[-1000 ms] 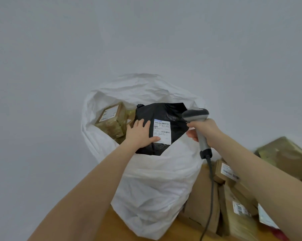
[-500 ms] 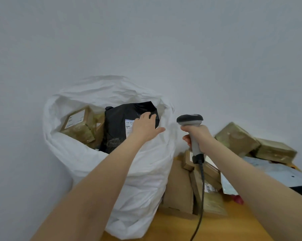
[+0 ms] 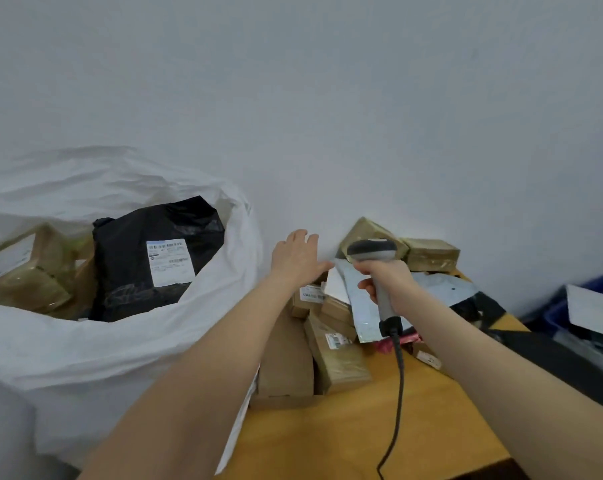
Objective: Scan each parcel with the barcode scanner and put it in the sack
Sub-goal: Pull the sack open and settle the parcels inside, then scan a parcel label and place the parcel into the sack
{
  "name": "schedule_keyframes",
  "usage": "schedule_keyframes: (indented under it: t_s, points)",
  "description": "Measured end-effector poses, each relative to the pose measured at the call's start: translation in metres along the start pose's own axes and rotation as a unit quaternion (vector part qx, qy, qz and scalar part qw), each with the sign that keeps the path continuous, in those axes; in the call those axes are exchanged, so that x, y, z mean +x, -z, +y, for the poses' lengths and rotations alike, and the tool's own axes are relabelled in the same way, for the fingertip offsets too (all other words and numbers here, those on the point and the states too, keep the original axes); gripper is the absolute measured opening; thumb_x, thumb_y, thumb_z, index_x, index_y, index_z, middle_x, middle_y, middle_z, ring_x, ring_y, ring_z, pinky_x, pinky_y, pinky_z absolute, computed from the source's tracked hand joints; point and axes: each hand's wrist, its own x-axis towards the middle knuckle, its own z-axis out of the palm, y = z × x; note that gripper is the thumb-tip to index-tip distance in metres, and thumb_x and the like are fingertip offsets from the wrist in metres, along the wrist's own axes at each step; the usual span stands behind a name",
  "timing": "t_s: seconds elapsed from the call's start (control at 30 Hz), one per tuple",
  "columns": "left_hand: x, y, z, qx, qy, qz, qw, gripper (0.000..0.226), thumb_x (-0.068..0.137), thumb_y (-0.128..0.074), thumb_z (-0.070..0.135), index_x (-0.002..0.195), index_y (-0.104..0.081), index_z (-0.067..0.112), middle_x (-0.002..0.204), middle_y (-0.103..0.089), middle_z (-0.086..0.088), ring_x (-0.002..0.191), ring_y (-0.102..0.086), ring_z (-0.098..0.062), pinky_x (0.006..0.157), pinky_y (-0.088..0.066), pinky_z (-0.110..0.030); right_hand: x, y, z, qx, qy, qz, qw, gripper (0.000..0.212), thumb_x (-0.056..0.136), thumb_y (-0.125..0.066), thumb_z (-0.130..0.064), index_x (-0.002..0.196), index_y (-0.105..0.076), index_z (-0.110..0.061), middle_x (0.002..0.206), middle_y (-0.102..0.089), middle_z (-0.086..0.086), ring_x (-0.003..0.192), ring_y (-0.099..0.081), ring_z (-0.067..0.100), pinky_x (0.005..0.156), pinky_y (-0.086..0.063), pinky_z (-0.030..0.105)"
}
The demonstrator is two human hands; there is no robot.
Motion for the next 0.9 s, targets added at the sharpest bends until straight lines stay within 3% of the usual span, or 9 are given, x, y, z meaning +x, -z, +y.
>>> schedule_keyframes:
  t_s: [0.3,0.4,0.5,0.6,0.9]
  points:
    - [0.013,-0.044,0.131,-0.026,-0.043,-0.075,0.996,0.072,0.091,-0.049,0.058,0.145,-0.034,0.012,0.149,-0.035,-0.012,0.135,-0.036,-0.029,0.103,-0.039,-0.043,0.013,0.130,0.044,0.009,-0.052,0.047,0.998,0.018,0.087,-0.071,-0.020,0.090,-0.062,-0.006,0.056,-0.067,0.008,0.041,-0.047,0.015,0.042,-0.039,0.025]
    - [0.016,-0.064,0.187,-0.033,-0.052,-0.109,0.992,0.071,0.091,-0.049,0.059,0.143,-0.037,0.012,0.146,-0.038,-0.011,0.132,-0.038,-0.028,0.101,-0.040,-0.042,0.020,0.179,0.060,0.022,-0.073,0.067,0.995,0.016,0.085,-0.072,-0.016,0.081,-0.062,-0.004,0.047,-0.062,0.004,0.037,-0.051,0.015,0.039,-0.040,0.023]
    - [0.021,-0.086,0.241,-0.033,-0.065,-0.124,0.990,0.071,0.090,-0.049,0.060,0.142,-0.038,0.012,0.145,-0.039,-0.011,0.130,-0.040,-0.028,0.101,-0.039,-0.042,0.027,0.226,0.077,0.010,-0.085,0.079,0.993,0.020,0.084,-0.073,-0.019,0.073,-0.063,-0.005,0.057,-0.062,0.009,0.044,-0.048,0.018,0.049,-0.040,0.029]
    - [0.023,-0.110,0.295,-0.041,-0.073,-0.137,0.987,0.068,0.089,-0.051,0.060,0.139,-0.042,0.015,0.140,-0.043,-0.009,0.126,-0.045,-0.028,0.100,-0.039,-0.043,0.034,0.272,0.094,0.014,-0.101,0.091,0.991,0.019,0.084,-0.072,-0.019,0.073,-0.063,-0.006,0.060,-0.063,0.011,0.044,-0.046,0.018,0.048,-0.039,0.029]
    - [0.018,-0.187,0.406,-0.108,-0.128,-0.287,0.943,0.078,0.085,-0.067,0.047,0.147,-0.030,0.017,0.146,-0.031,-0.008,0.128,-0.043,-0.031,0.092,-0.047,-0.046,0.065,0.369,0.144,0.066,-0.164,0.154,0.972,0.014,0.082,-0.073,-0.018,0.076,-0.067,-0.007,0.051,-0.063,0.005,0.041,-0.049,0.013,0.045,-0.040,0.026]
